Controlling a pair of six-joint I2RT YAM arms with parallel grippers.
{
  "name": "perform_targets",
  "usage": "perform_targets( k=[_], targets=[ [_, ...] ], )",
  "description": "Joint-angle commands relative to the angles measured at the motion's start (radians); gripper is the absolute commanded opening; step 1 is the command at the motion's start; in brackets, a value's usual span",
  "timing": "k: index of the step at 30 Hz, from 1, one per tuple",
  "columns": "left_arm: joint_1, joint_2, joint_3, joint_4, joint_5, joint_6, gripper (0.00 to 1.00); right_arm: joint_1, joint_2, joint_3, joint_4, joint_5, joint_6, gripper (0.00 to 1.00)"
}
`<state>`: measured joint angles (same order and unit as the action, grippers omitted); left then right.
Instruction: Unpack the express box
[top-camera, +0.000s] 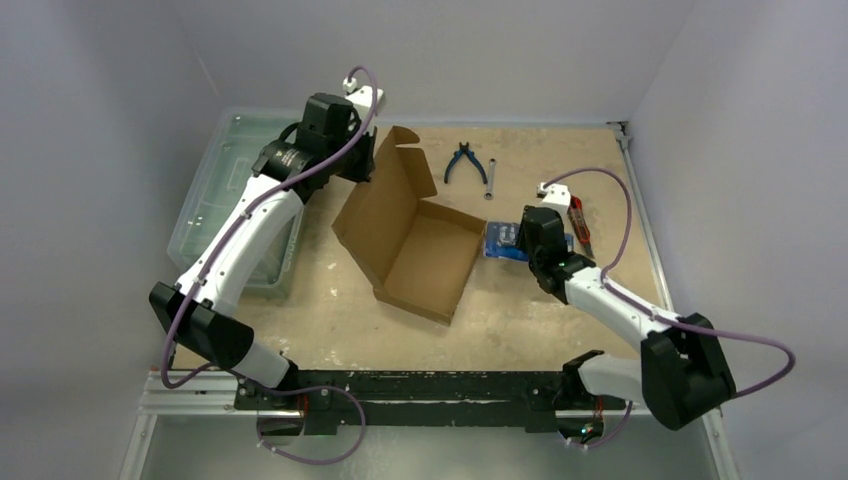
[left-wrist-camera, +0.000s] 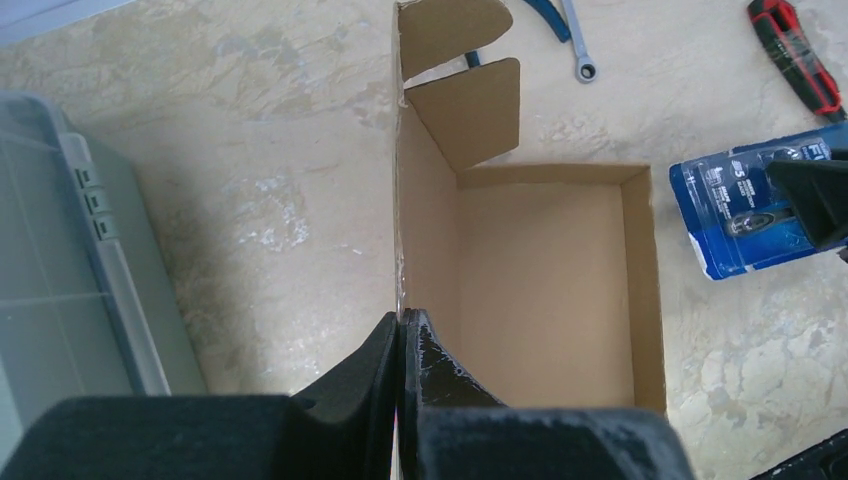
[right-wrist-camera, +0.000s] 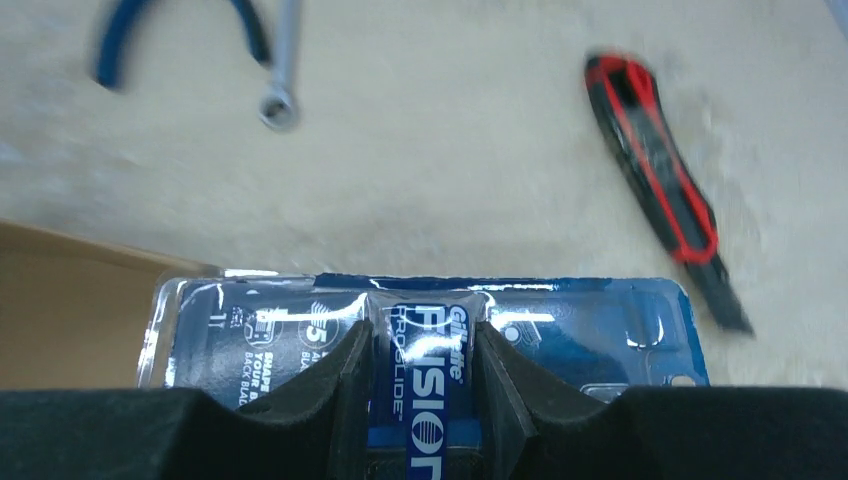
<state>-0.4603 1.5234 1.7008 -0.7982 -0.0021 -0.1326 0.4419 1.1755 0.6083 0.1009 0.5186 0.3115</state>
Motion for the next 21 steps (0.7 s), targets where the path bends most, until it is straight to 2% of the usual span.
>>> perform_targets(
  k=[1, 8, 13, 16, 19, 21],
  targets=[
    [0.011, -0.020, 0.070, -0.049, -0.056, 0.046, 0.00, -0.037, 0.088, 0.065, -0.163, 0.058, 0.183, 0.27],
    [0.046, -0.011, 0.124, -0.071, -0.087, 0.079, 0.00, -0.126, 0.138, 0.066, -0.160, -0.035, 0.261, 0.33],
    [0.046, -0.009, 0.084, -0.033, 0.064, 0.041, 0.00, -0.134, 0.181, 0.091, -0.167, -0.049, 0.262, 0.37],
    [0.046, -0.009, 0.029, 0.004, 0.158, 0.006, 0.00, -0.134, 0.203, 0.113, -0.188, -0.058, 0.244, 0.43],
    [0.046, -0.009, -0.014, 0.029, 0.199, -0.014, 0.00, -0.134, 0.202, 0.123, -0.200, -0.049, 0.208, 0.57],
    [0.047, -0.009, -0.027, 0.029, 0.201, -0.018, 0.00, -0.134, 0.191, 0.132, -0.218, -0.056, 0.180, 0.63]
  ],
)
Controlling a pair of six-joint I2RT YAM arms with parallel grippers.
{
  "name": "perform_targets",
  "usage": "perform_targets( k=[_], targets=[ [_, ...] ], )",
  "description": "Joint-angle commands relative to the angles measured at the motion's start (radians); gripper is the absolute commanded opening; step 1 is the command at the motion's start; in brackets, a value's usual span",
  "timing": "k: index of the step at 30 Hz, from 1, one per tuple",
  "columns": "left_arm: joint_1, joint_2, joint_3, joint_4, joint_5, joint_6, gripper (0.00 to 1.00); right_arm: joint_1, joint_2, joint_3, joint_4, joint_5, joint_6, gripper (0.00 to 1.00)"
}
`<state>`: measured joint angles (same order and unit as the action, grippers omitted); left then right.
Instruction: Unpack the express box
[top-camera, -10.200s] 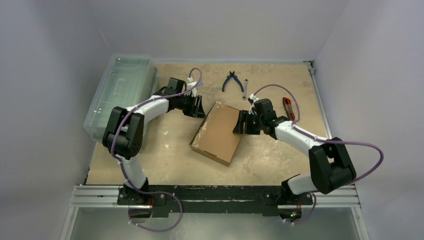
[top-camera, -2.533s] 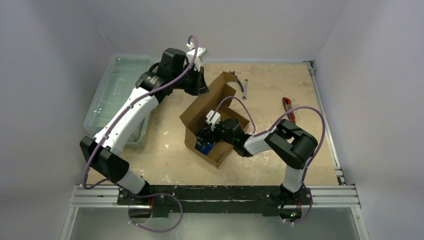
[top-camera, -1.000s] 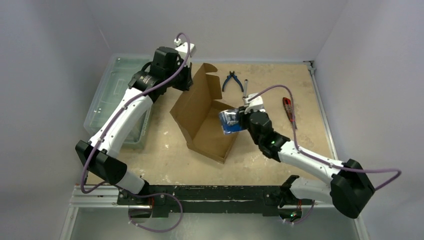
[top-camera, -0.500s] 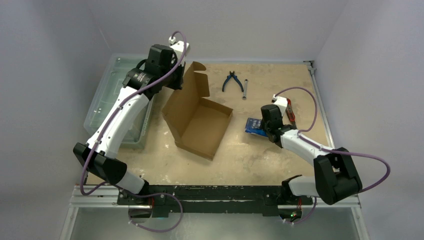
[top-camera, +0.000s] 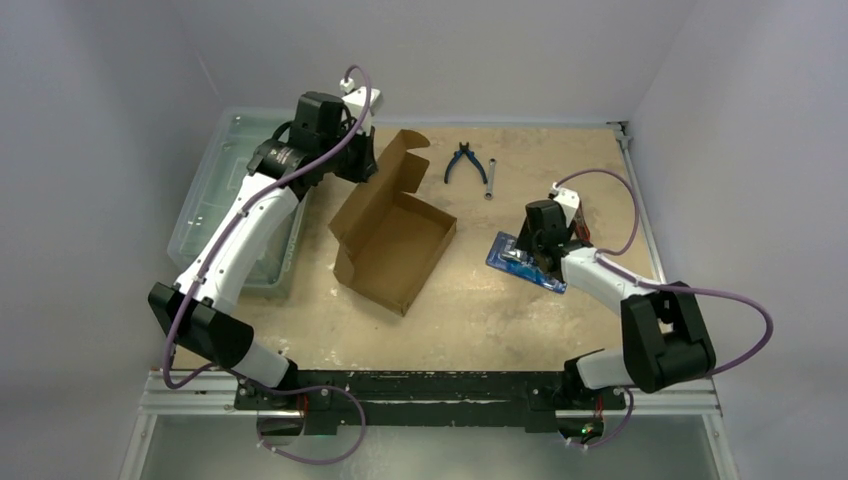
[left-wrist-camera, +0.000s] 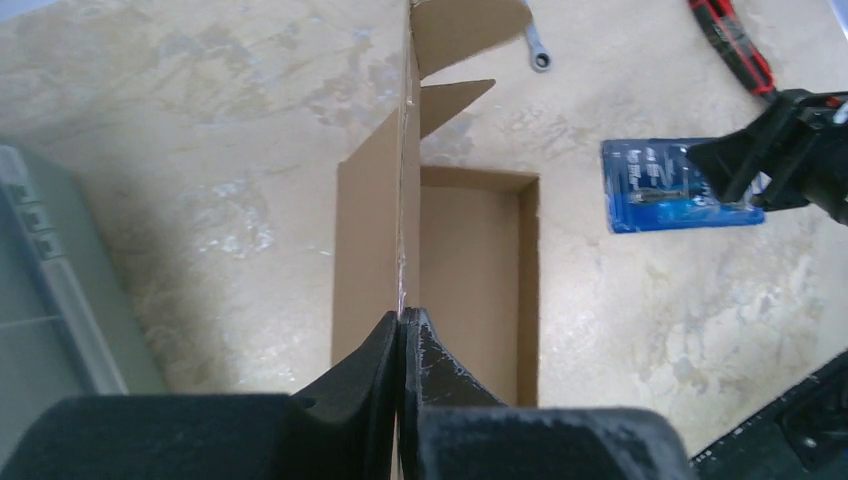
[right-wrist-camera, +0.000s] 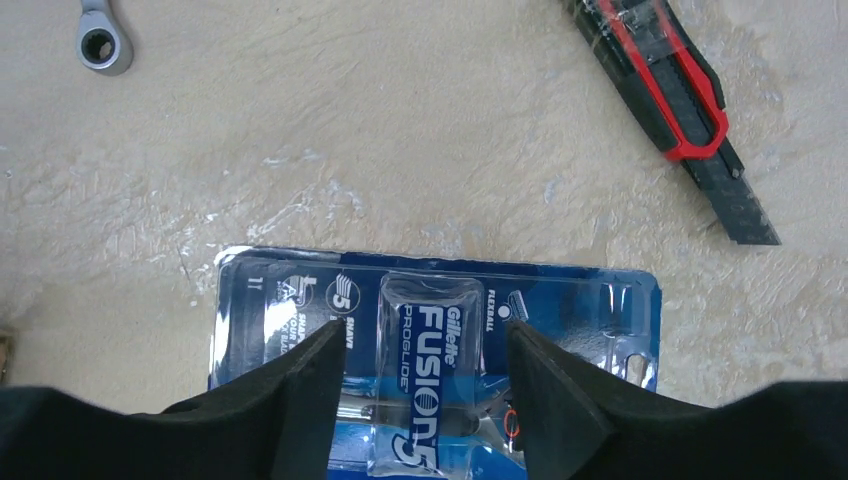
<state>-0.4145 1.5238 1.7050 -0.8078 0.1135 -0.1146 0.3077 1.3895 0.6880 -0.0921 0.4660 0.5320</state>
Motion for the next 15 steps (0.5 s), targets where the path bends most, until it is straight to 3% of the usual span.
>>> perform_targets(
  k=[1, 4, 10, 15],
  targets=[
    [0.002, -0.012, -0.034, 0.039, 0.087, -0.037, 0.00, 0.001, -0.033, 0.063, -0.036, -0.018, -0.054, 0.66],
    [0.002, -0.021, -0.027, 0.038, 0.083, -0.038, 0.08, 0.004, -0.078, 0.098, -0.088, -0.064, -0.095, 0.74],
    [0.003, -0.071, 0.035, 0.026, 0.058, -0.057, 0.40, 0.009, -0.307, 0.170, -0.177, -0.170, -0.170, 0.98],
    [0.003, -0.149, 0.122, 0.019, 0.021, -0.068, 0.56, 0.010, -0.460, 0.354, -0.321, -0.183, -0.184, 0.99]
  ],
)
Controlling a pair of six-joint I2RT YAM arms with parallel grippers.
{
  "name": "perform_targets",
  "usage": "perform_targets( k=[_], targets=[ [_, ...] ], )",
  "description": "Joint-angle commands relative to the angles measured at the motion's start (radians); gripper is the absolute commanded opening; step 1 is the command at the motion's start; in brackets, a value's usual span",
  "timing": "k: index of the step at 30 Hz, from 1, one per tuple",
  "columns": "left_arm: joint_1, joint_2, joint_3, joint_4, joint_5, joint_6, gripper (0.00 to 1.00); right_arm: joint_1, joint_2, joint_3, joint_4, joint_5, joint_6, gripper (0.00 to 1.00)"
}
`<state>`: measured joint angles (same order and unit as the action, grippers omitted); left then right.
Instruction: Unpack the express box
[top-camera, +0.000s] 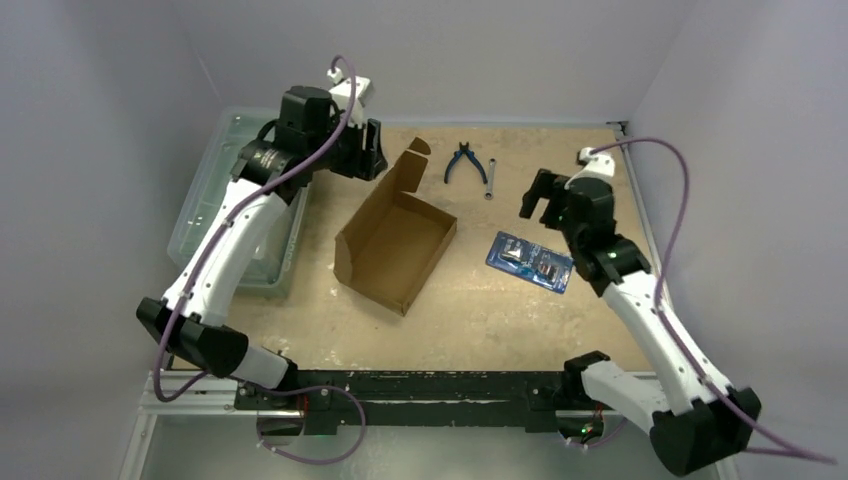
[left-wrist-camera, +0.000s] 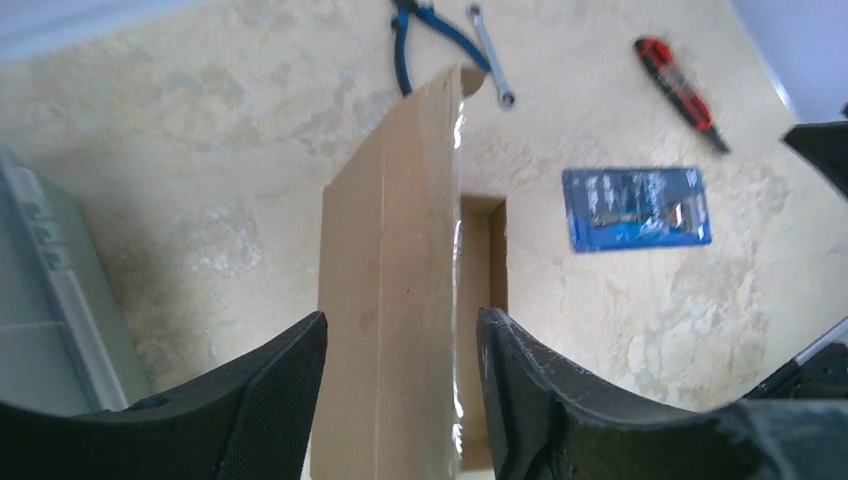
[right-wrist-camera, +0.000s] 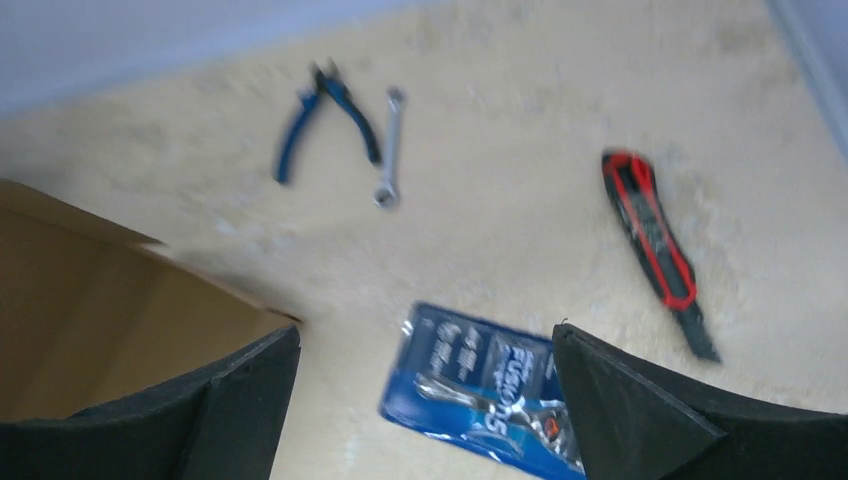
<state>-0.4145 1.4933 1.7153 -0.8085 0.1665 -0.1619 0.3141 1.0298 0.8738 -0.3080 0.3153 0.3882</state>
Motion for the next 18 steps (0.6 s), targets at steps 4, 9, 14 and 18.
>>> perform_targets(
  k=[4, 9, 14, 18],
  targets=[
    [0.003, -0.217, 0.135, 0.070, -0.079, -0.023, 0.63, 0.003, -0.155, 0.350, -0.189, -0.030, -0.044, 0.99],
    [0.003, -0.397, 0.069, 0.197, -0.161, -0.029, 0.70, 0.003, -0.215, 0.529, -0.244, -0.012, -0.077, 0.99],
    [0.003, -0.570, 0.007, 0.319, -0.257, -0.014, 0.75, 0.002, -0.297, 0.630, -0.233, 0.009, -0.103, 0.99],
    [0.003, -0.663, -0.013, 0.381, -0.286, 0.012, 0.76, 0.003, -0.391, 0.650, -0.183, 0.049, -0.123, 0.99]
  ],
)
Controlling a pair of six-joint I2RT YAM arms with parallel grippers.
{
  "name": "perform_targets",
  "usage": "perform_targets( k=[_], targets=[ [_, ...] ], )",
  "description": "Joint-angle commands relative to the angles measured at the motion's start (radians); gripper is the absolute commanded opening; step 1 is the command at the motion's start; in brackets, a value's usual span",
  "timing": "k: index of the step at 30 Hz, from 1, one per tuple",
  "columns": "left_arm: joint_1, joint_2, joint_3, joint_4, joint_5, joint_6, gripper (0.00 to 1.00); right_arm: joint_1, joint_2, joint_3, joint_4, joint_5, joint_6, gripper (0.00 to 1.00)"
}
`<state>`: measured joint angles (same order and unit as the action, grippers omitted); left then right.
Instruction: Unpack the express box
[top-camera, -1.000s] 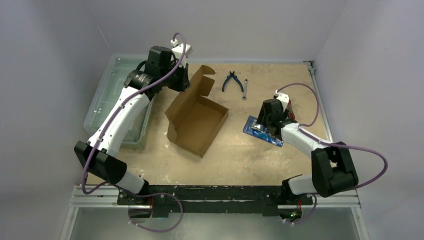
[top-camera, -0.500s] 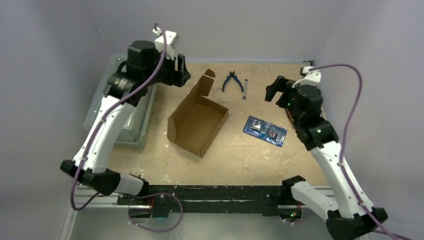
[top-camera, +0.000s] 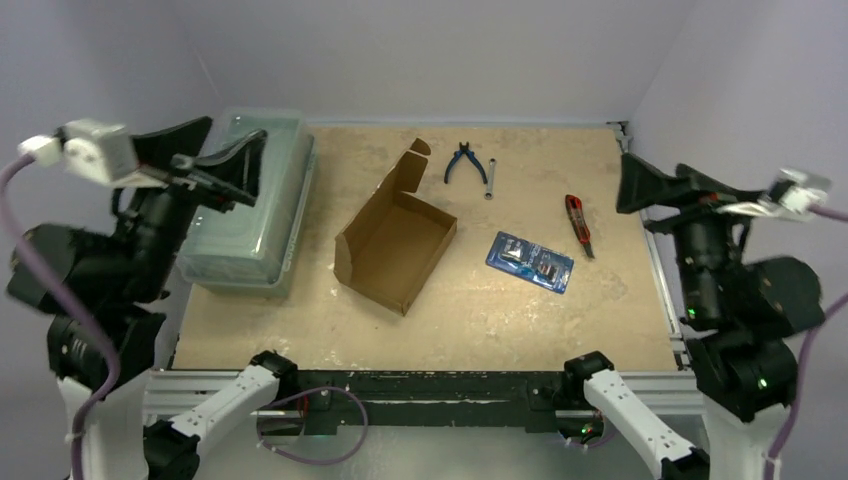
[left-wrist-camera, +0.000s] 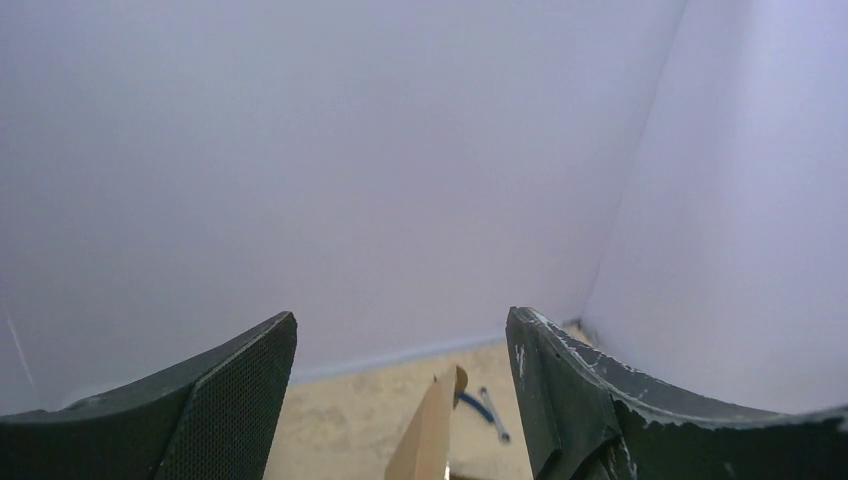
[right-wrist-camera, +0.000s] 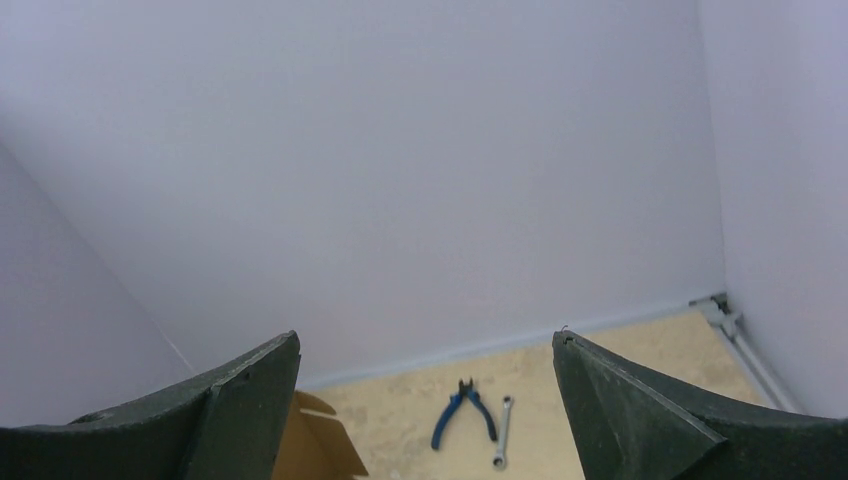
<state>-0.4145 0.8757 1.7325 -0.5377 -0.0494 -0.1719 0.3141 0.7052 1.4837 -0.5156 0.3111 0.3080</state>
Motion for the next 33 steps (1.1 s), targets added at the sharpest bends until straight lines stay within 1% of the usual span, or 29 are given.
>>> perform_targets(
  k=[1, 7, 13, 21, 33],
  targets=[
    [0.003, -0.067, -0.036, 0.123, -0.074, 0.032, 0.76, 0.003, -0.089, 0.044, 0.035, 0.068, -0.046, 0.99],
    [0.003, -0.167, -0.067, 0.193, -0.121, 0.062, 0.77, 0.002, -0.177, 0.058, 0.085, 0.106, -0.074, 0.99],
    [0.003, -0.225, -0.104, 0.231, -0.166, 0.077, 0.78, 0.002, -0.180, 0.077, 0.075, 0.114, -0.092, 0.99],
    [0.003, -0.235, -0.112, 0.234, -0.198, 0.079, 0.78, 0.002, -0.193, 0.063, 0.081, 0.116, -0.096, 0.99],
    [0.003, -0.231, -0.128, 0.246, -0.210, 0.073, 0.79, 0.002, -0.204, 0.062, 0.075, 0.124, -0.105, 0.99]
  ],
)
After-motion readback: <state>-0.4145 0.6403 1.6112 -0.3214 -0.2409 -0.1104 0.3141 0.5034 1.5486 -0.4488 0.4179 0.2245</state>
